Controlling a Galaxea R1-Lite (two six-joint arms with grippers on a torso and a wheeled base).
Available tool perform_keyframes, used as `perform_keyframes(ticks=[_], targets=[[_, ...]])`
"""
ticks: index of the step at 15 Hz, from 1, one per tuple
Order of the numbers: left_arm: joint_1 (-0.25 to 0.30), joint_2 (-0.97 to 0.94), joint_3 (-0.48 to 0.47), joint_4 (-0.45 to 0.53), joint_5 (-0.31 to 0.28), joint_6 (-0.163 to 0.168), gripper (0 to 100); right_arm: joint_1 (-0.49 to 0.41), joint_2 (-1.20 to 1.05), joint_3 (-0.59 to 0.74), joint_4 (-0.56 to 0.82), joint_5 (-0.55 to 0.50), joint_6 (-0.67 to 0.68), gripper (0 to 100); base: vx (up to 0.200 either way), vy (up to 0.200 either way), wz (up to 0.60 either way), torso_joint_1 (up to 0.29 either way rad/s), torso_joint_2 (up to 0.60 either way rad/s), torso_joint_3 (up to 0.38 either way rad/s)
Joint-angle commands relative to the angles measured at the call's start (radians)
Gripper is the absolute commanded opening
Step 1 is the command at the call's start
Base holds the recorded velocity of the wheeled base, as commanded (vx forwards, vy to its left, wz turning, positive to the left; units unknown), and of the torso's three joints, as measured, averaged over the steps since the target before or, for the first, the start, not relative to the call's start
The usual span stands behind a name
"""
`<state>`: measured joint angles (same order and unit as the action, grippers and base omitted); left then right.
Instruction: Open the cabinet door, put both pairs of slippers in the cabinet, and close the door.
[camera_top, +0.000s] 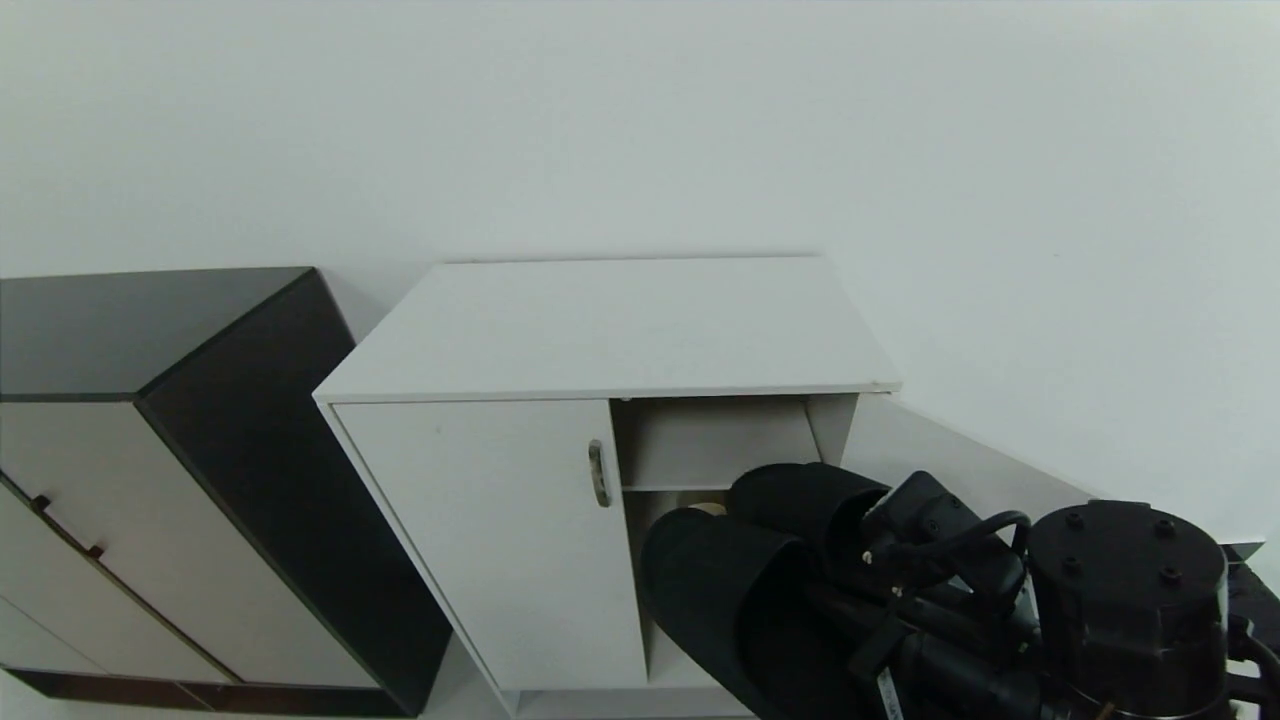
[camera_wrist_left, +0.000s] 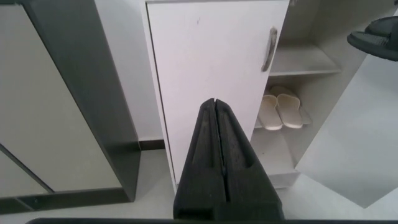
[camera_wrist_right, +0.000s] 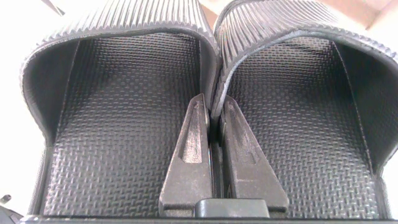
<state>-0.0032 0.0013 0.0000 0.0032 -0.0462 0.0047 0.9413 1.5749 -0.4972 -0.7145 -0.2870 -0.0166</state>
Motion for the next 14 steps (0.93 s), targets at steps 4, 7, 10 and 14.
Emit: perform_keyframes(ticks=[4, 7, 10, 14], targets=[[0.0, 0.0, 0.0, 0.0, 0.0, 0.0, 0, 0.01, 0.002, 0.006, 0.0, 0.0, 0.0, 0, 0.0, 0.0, 0.0, -0.217, 0.53, 0.317], [0.0, 0.0, 0.0, 0.0, 0.0, 0.0, 0, 0.011, 0.014, 0.002, 0.0, 0.002, 0.0, 0, 0.0, 0.0, 0.0, -0.206, 0.52, 0.317], [0.0, 0.0, 0.0, 0.0, 0.0, 0.0, 0, 0.017, 0.022, 0.005, 0.0, 0.002, 0.0, 0, 0.0, 0.0, 0.0, -0.18, 0.49, 0.329], [0.0, 0.0, 0.0, 0.0, 0.0, -0.002, 0, 0.016, 0.025, 0.005, -0.007, 0.002, 0.0, 0, 0.0, 0.0, 0.0, -0.159, 0.48, 0.322]])
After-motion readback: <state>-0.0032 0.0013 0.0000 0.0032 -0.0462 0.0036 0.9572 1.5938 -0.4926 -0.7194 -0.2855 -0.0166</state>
